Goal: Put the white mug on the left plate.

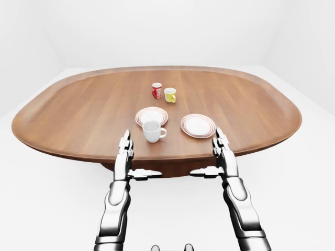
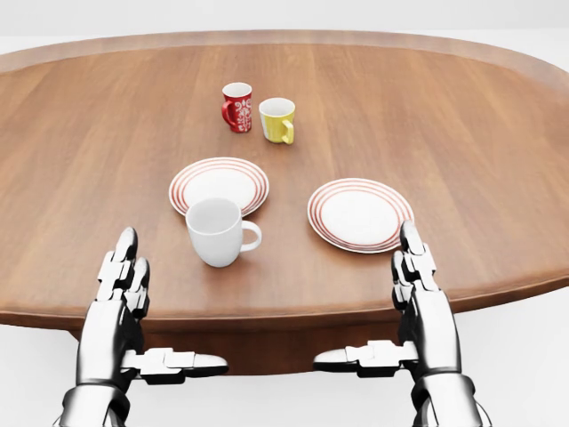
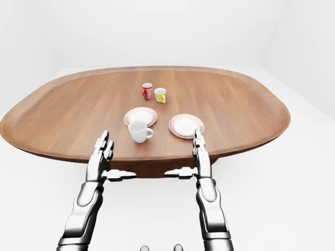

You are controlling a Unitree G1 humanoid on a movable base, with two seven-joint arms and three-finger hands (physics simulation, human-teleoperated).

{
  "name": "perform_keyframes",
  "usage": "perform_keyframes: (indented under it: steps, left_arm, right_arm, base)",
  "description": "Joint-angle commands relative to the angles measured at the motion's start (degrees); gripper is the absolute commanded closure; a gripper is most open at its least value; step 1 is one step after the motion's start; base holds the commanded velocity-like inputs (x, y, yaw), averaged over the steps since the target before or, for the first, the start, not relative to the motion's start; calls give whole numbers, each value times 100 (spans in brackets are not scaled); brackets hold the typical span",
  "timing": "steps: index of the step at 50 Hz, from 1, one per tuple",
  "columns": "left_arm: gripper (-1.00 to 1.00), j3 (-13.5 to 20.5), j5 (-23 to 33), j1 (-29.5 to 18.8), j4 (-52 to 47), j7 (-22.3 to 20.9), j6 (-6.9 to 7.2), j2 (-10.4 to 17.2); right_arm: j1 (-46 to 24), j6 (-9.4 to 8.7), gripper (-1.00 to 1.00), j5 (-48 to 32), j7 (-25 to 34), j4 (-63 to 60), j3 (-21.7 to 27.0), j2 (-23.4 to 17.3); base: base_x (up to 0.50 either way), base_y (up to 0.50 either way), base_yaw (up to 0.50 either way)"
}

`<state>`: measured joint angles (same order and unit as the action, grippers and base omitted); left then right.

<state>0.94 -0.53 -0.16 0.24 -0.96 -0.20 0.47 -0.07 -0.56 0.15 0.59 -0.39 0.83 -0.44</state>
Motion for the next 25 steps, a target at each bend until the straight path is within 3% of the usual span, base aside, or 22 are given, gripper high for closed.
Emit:
perform_keyframes:
  steps: [1, 7, 9, 11, 12, 13, 18, 25]
  left_arm:
    - [-100, 150, -82, -35, 60, -159, -51, 78]
    - [-100, 125, -70, 7, -32, -193, -15, 75]
    - [-100, 109, -57, 32, -177, -212, 58, 76]
    - [-100, 109, -83, 90, -705, -225, 311, 78]
    - [-100, 112, -82, 94, -732, -229, 324, 75]
    - [-100, 176, -290, 123, -1705, -262, 520, 81]
    - [-100, 504, -776, -104, -3933, -160, 520, 185]
    - [-100, 462, -737, -51, -3886, -163, 520, 128]
  right_arm:
    - [-12, -117, -100, -15, 88, -59, 125, -75]
    - [13, -194, -100, -62, 85, -172, 109, -73]
    - [24, -336, -100, -53, 93, -377, 120, -76]
    - [47, -444, -100, -24, 123, -799, 135, -89]
    - [48, -444, -100, -26, 128, -817, 138, -86]
    - [66, -444, -100, 95, 158, -1558, 176, -91]
    - [-95, -444, -100, 440, 176, -3157, 348, -117]
    - [-87, -444, -100, 860, 119, -3380, 423, -94]
  base:
    - [0, 0, 0]
    - [0, 0, 0]
    - [0, 0, 0]
    - [0, 0, 0]
    - [0, 0, 0]
    - [0, 0, 0]
    - [0, 0, 0]
    - [0, 0, 0]
